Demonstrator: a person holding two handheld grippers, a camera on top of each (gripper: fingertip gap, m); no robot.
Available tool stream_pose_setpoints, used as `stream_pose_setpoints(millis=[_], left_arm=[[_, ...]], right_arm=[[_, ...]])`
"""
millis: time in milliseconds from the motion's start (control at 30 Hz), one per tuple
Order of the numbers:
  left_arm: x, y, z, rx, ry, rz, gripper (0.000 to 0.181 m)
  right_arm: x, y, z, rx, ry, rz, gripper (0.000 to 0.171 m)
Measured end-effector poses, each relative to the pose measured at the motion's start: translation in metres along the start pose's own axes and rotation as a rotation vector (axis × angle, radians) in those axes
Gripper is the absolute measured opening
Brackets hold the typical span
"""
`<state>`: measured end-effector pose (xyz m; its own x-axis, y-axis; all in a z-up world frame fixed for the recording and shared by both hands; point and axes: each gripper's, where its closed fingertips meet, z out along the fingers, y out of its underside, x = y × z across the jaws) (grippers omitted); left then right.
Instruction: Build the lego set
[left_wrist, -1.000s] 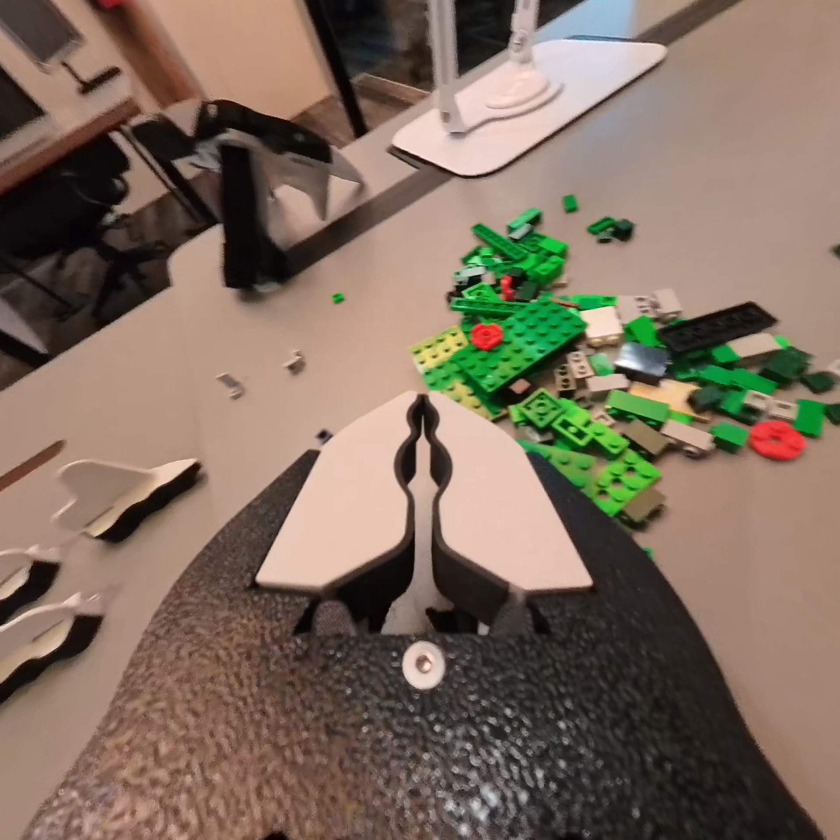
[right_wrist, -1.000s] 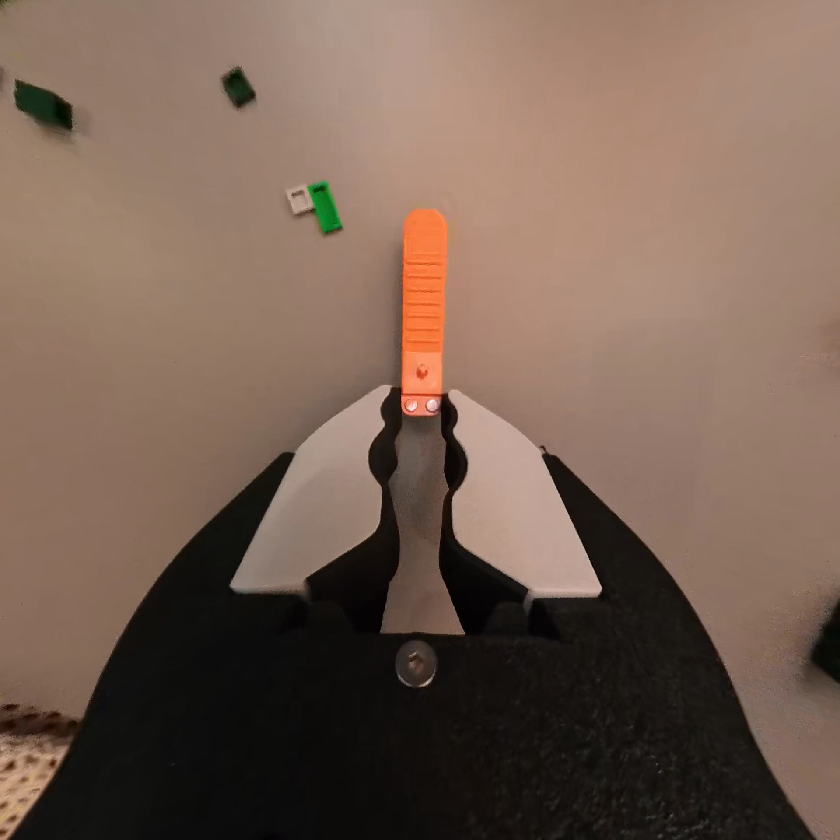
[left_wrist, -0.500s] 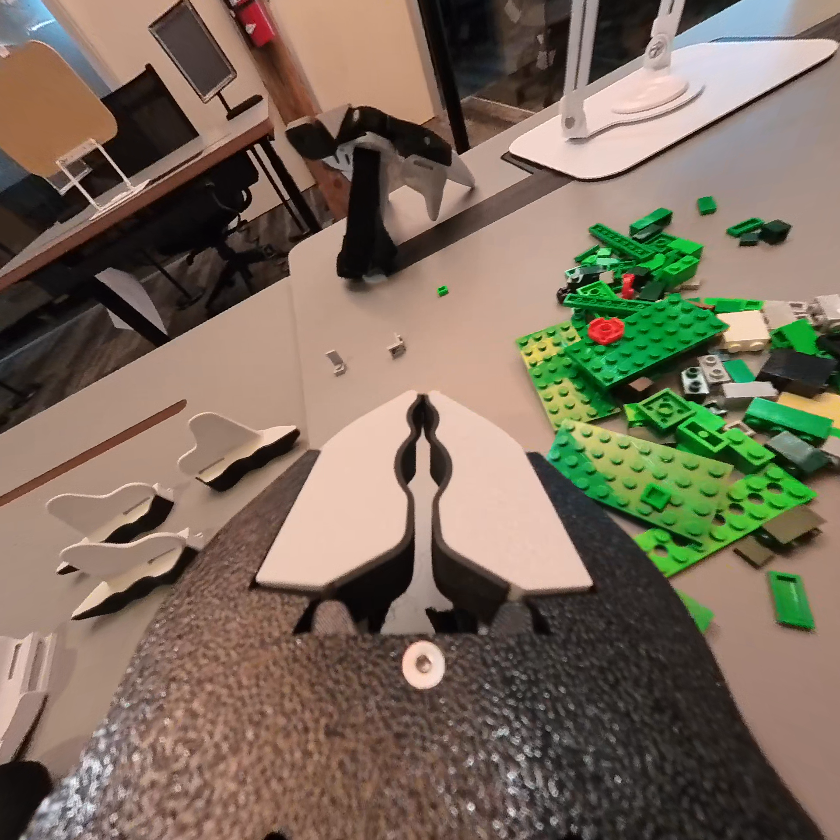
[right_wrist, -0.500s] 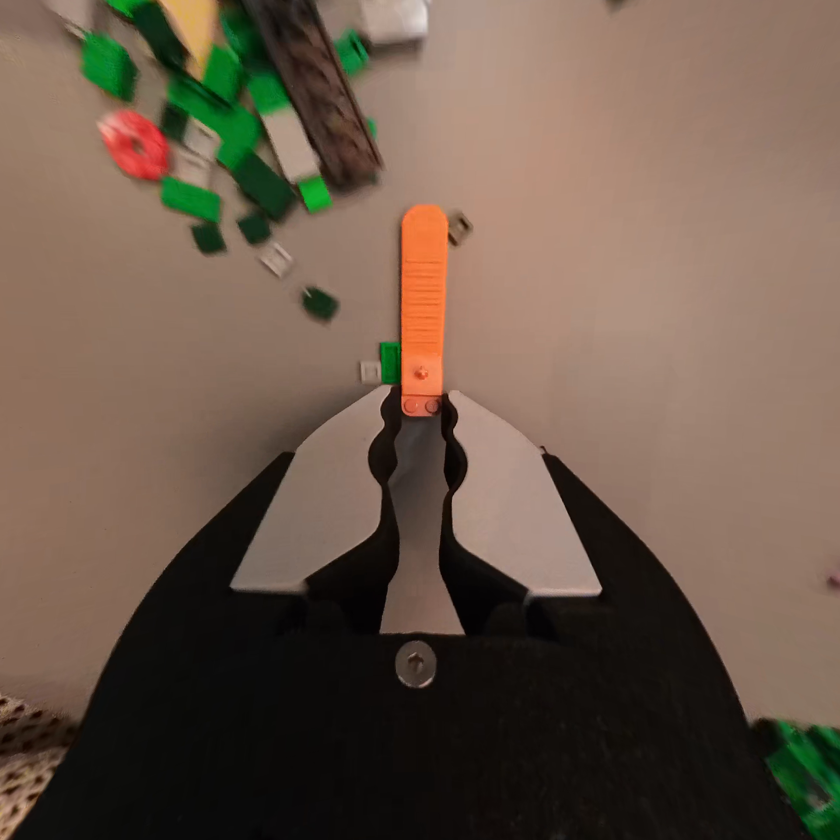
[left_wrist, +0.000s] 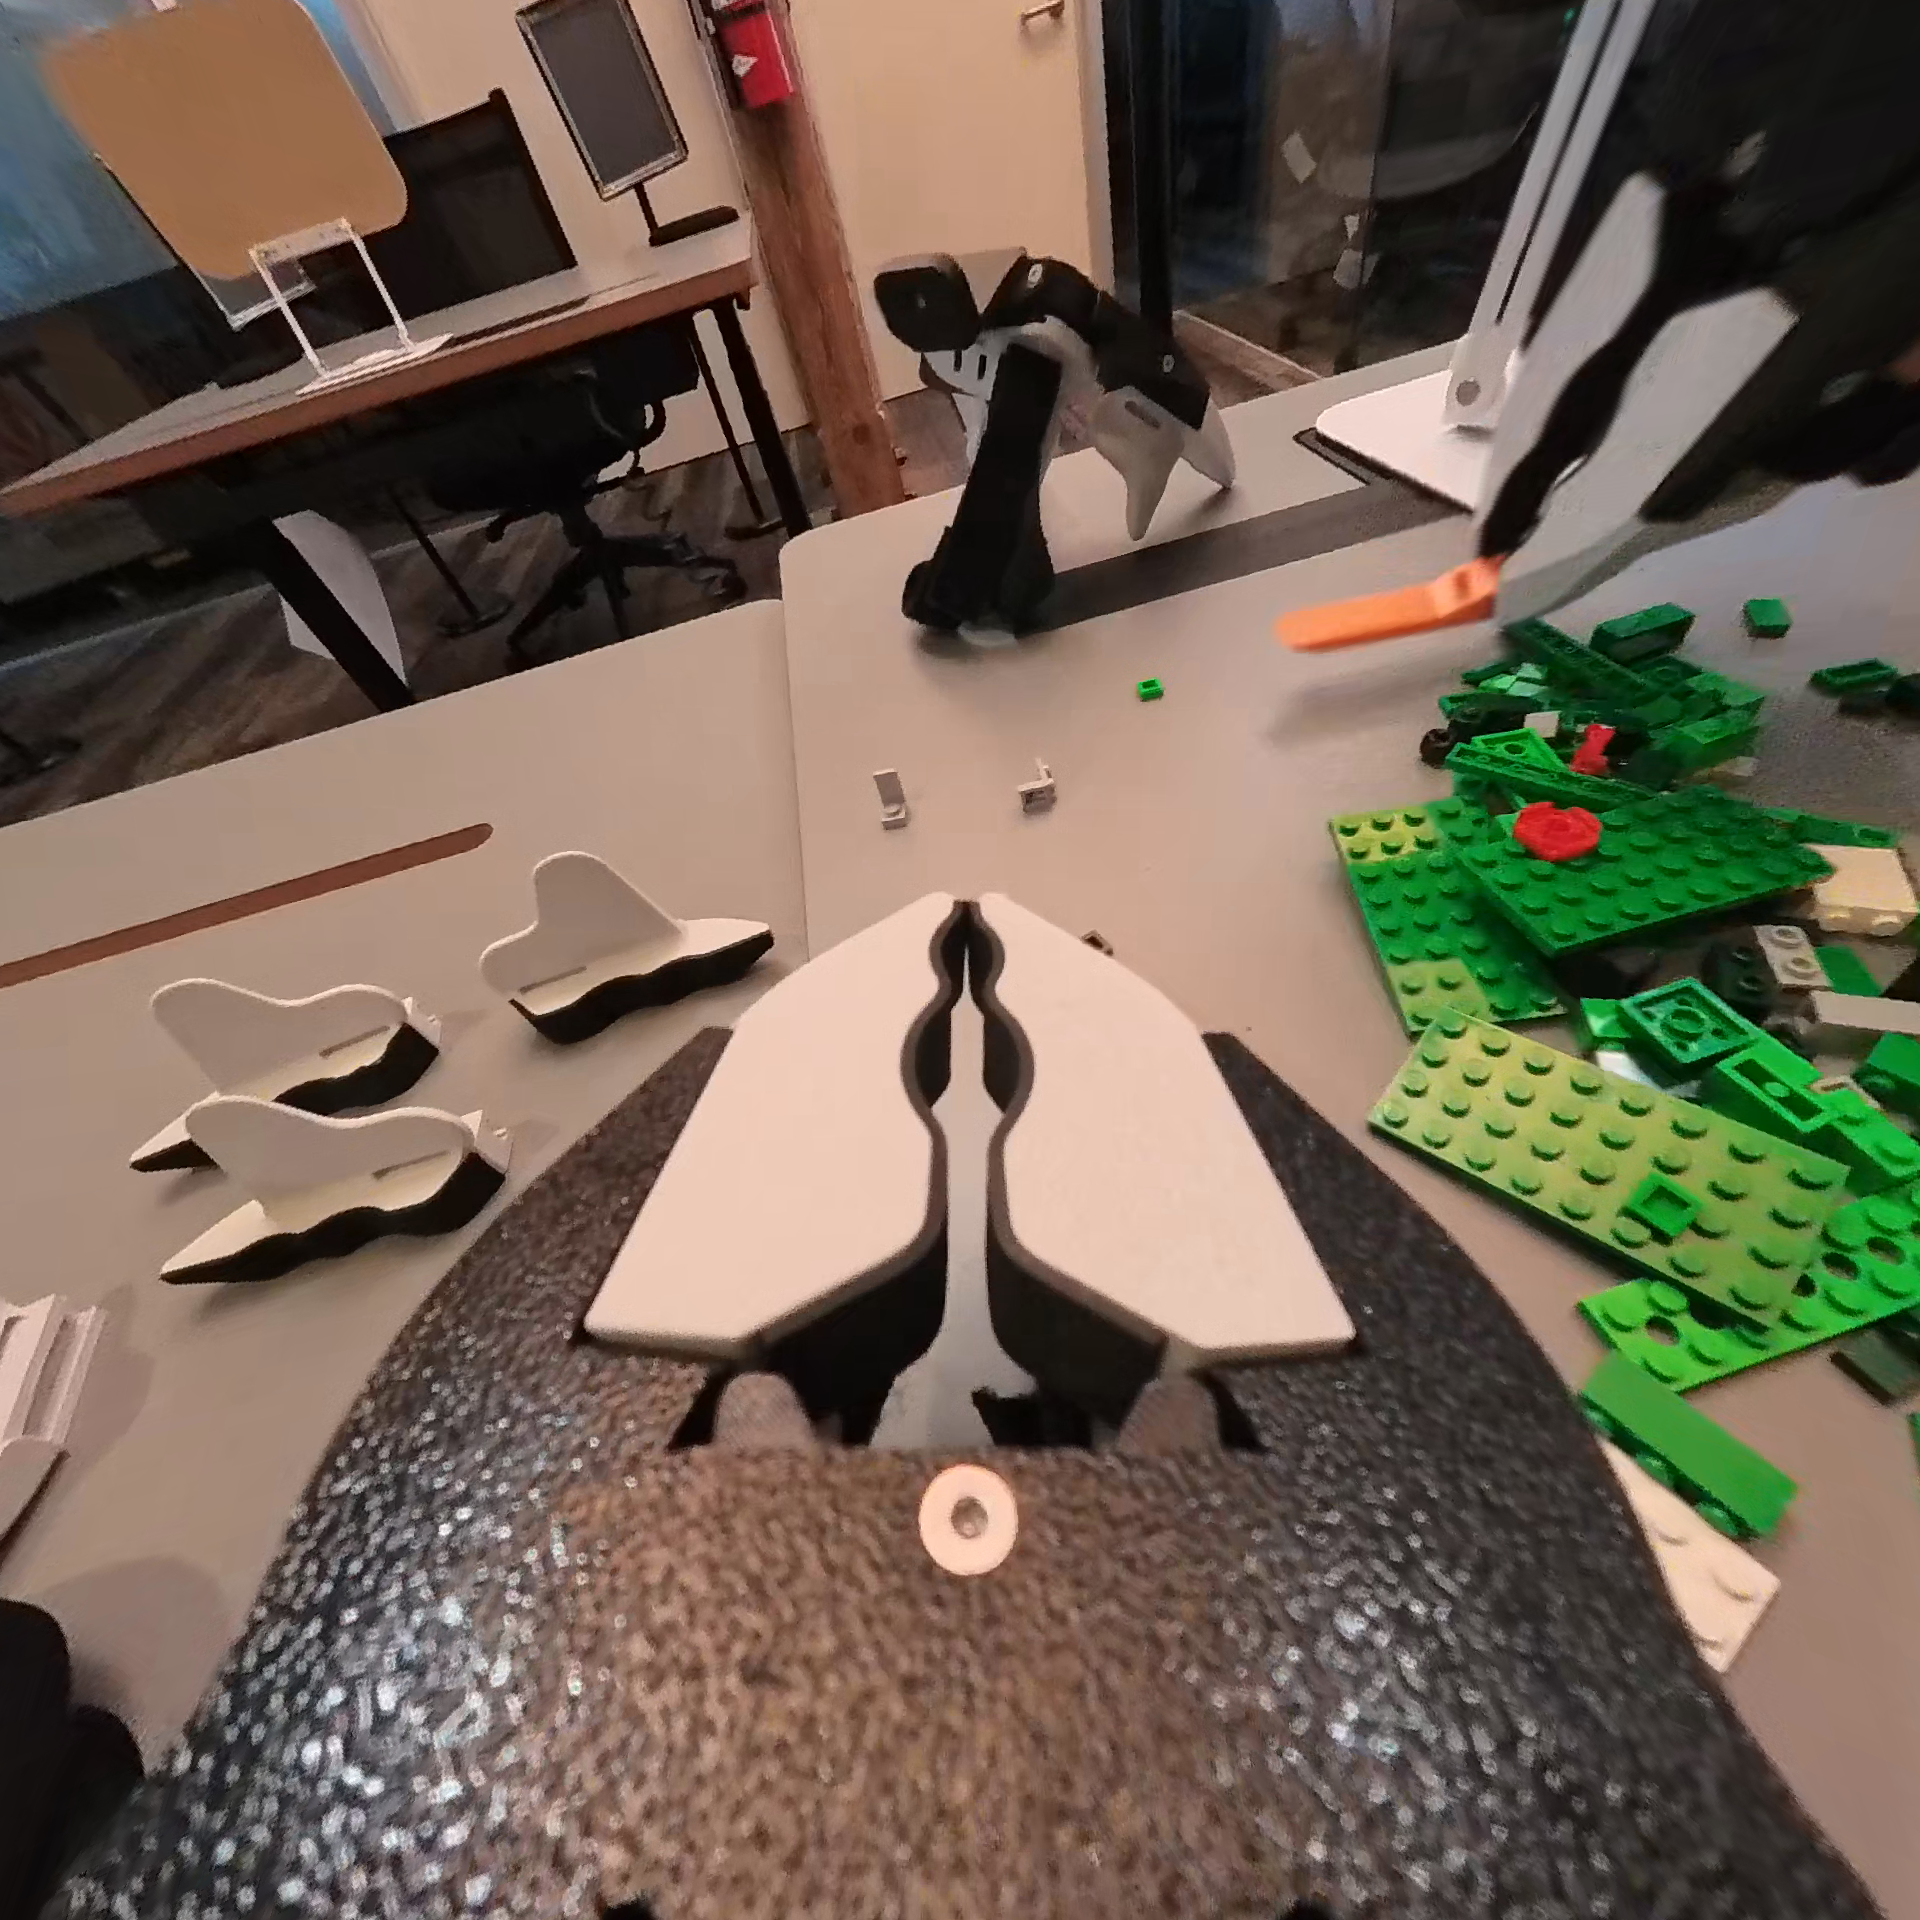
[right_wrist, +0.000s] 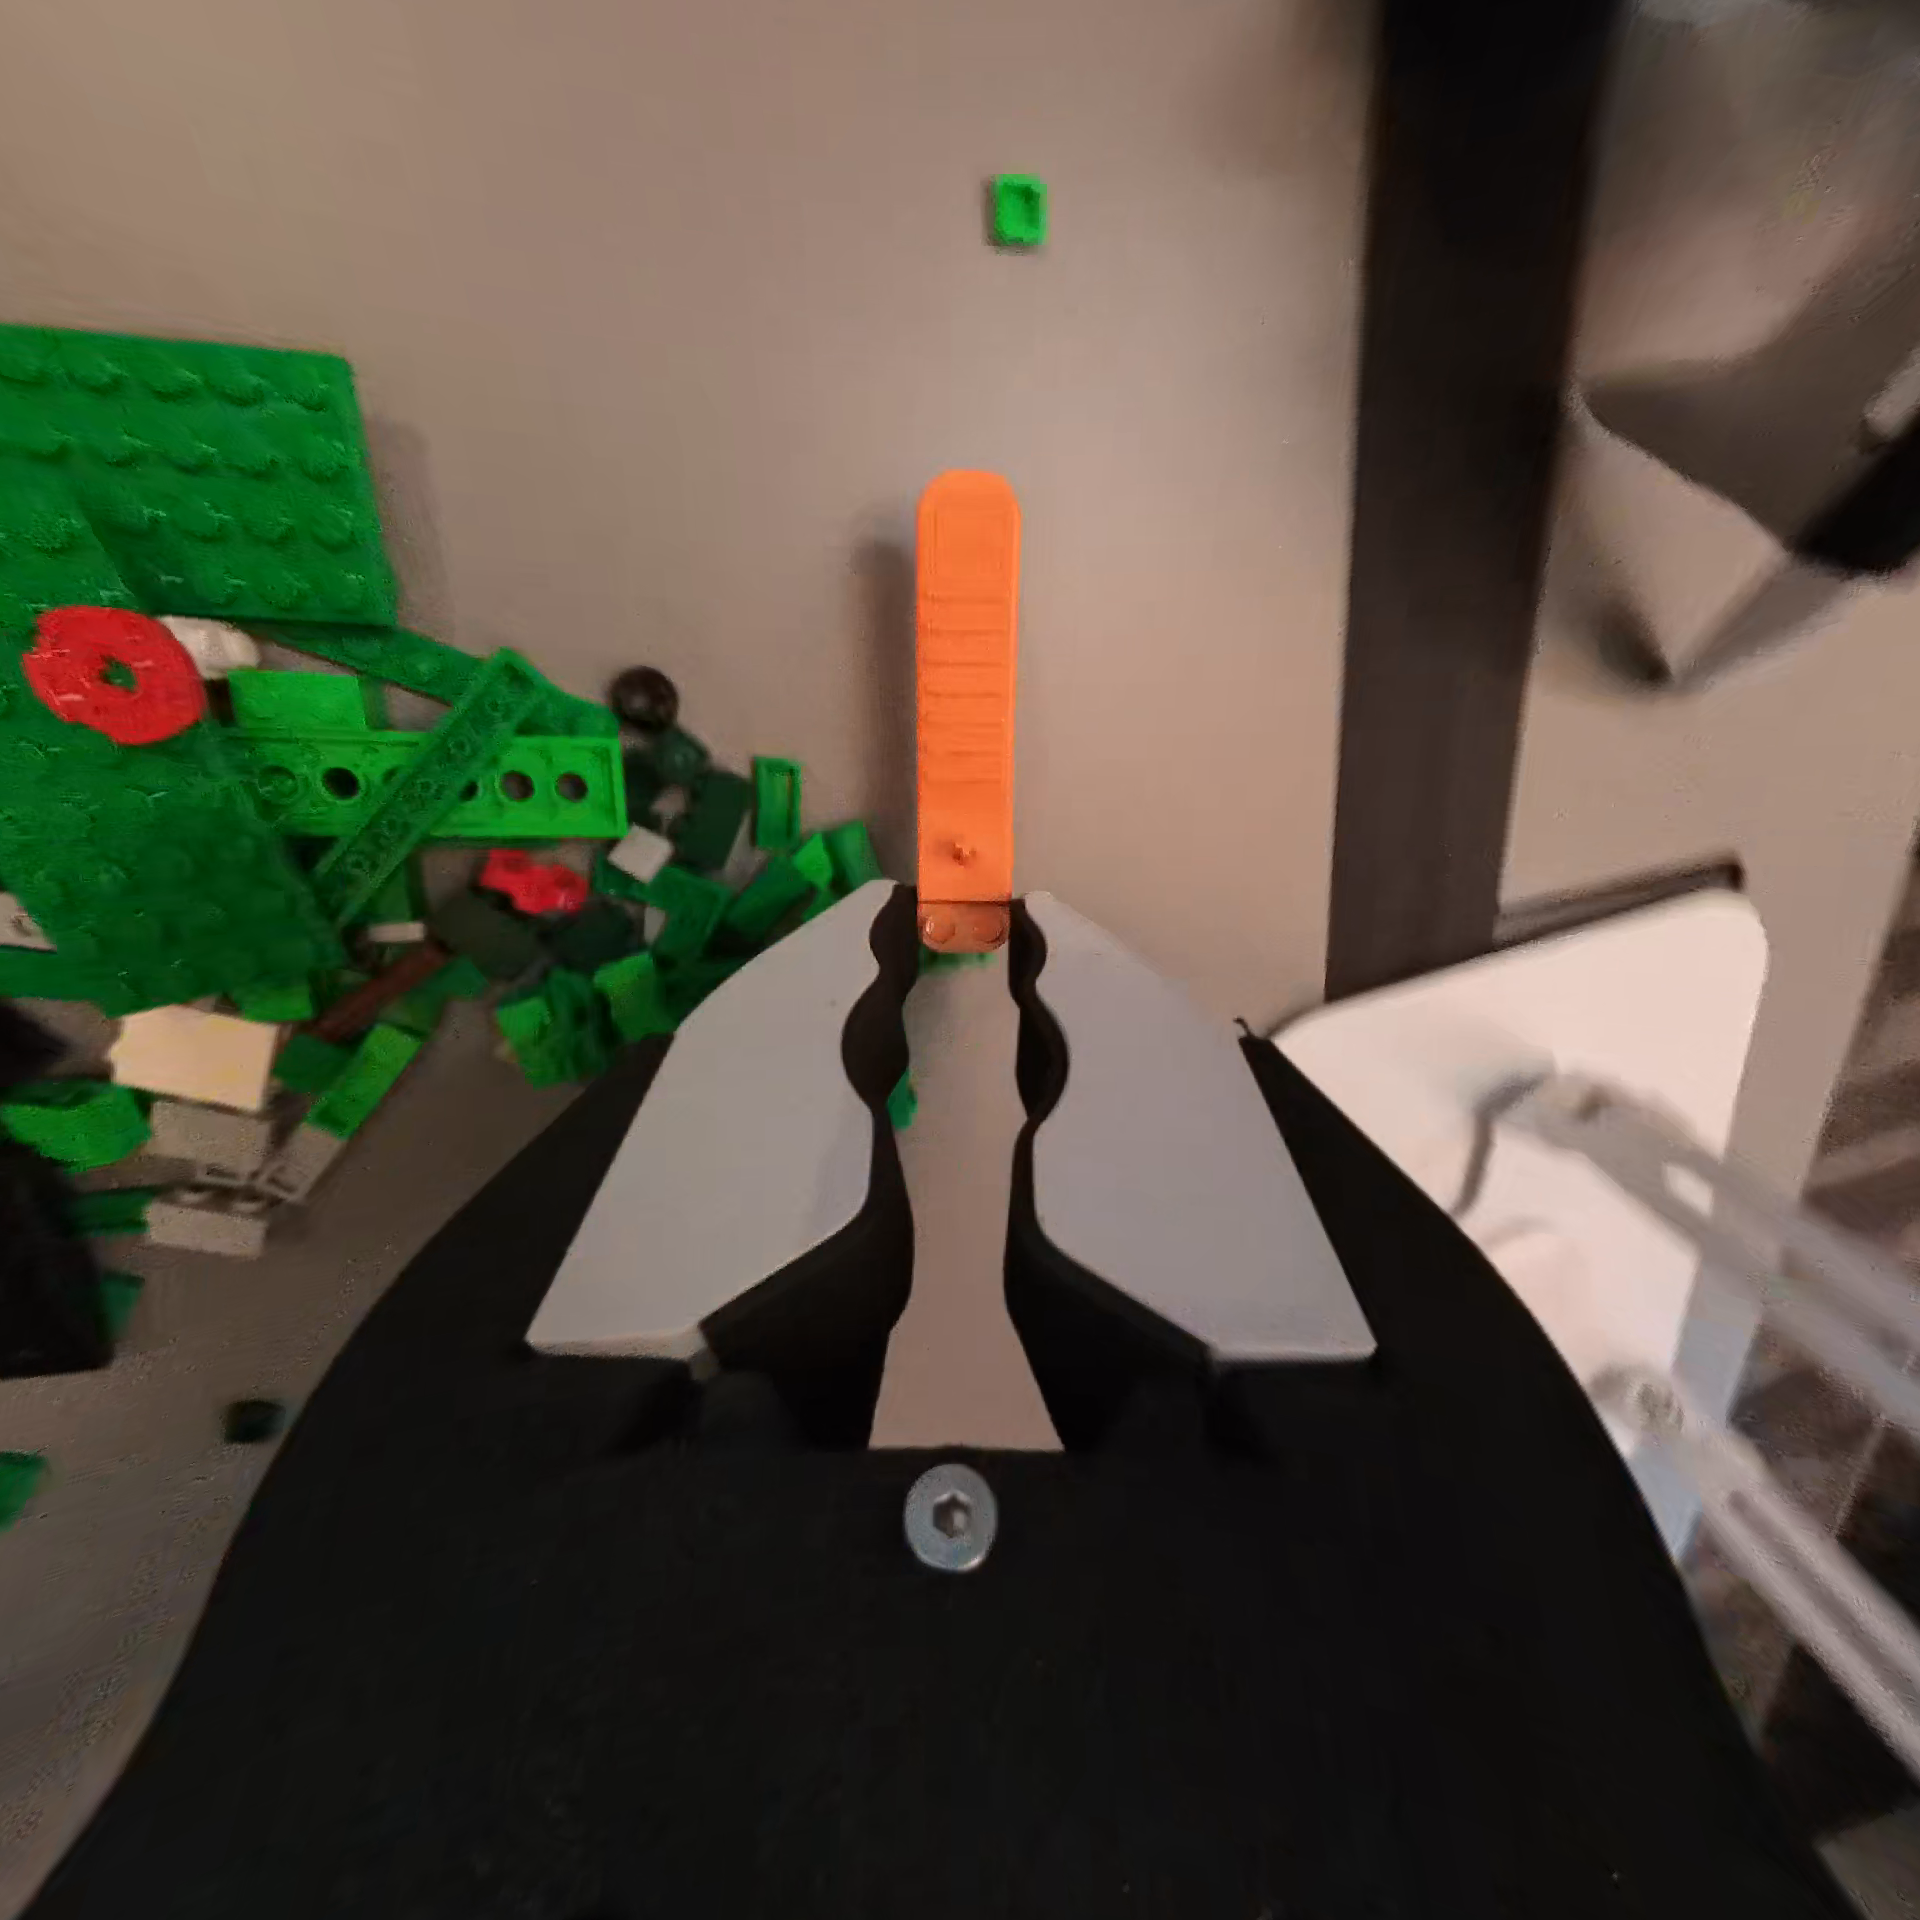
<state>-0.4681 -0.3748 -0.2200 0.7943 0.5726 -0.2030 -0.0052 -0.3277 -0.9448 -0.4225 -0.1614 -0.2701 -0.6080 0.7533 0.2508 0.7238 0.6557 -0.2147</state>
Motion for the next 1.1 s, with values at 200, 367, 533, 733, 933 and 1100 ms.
stream_pose_setpoints(millis=[200,367,533,733,933,1100], left_arm=[[-0.004,-0.002,-0.001,0.026,-0.011,-0.019,0.000],[-0.006,-0.012,-0.003,0.091,-0.048,0.003,0.000],[0.008,-0.026,-0.007,0.172,-0.076,0.090,0.000],[0.040,-0.044,-0.021,0.264,-0.074,0.192,0.005],[0.091,-0.058,-0.032,0.309,-0.093,0.306,0.022],[0.165,-0.073,-0.041,0.355,0.001,0.358,0.020]], right_arm=[[0.005,-0.013,0.009,0.052,-0.012,0.026,0.047],[-0.025,0.018,-0.060,0.480,0.258,0.104,0.032],[-0.061,0.122,-0.115,0.855,0.561,0.333,0.029],[-0.058,0.178,-0.159,1.046,0.797,0.390,0.023],[-0.058,0.172,-0.148,1.073,0.755,0.331,0.015],[-0.050,0.178,-0.152,1.158,0.707,0.422,0.009]])
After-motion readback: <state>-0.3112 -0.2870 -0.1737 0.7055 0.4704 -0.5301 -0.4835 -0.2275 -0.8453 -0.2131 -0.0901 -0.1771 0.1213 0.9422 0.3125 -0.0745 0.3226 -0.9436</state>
